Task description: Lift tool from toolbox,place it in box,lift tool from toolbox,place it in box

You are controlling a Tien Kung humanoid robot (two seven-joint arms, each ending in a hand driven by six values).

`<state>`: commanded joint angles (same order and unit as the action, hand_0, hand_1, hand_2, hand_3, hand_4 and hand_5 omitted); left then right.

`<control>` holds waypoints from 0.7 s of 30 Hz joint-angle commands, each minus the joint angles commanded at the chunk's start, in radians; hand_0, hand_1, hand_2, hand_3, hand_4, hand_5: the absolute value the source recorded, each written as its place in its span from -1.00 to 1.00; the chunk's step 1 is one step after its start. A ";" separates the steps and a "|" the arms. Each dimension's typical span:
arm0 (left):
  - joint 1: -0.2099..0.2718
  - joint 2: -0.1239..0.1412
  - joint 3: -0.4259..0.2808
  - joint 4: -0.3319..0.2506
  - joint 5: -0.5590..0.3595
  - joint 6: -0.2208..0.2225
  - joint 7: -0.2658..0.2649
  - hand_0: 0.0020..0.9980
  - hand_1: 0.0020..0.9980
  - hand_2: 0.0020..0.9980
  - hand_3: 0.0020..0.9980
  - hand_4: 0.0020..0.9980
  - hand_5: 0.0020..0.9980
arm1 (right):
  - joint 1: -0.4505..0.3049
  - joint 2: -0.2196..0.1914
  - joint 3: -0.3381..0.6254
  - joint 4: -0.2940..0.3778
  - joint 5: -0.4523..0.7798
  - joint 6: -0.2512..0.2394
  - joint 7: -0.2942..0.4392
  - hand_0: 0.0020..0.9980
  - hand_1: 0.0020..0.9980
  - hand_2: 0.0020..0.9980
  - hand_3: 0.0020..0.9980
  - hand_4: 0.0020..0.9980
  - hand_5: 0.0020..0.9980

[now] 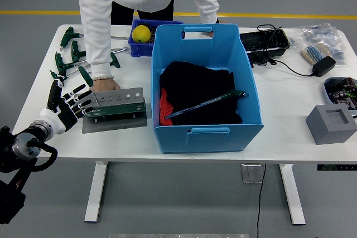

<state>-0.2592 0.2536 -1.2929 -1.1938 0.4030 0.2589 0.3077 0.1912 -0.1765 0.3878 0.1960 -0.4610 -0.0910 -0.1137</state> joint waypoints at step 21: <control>-0.059 0.002 0.057 -0.011 -0.086 -0.037 0.004 -0.56 -0.36 0.05 0.48 0.82 0.94 | 0.001 0.000 0.004 0.001 -0.008 0.000 -0.002 0.36 0.33 0.44 0.13 0.59 0.35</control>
<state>-0.3177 0.2555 -1.2361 -1.2052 0.3169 0.2215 0.3122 0.1919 -0.1767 0.3918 0.1967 -0.4687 -0.0908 -0.1162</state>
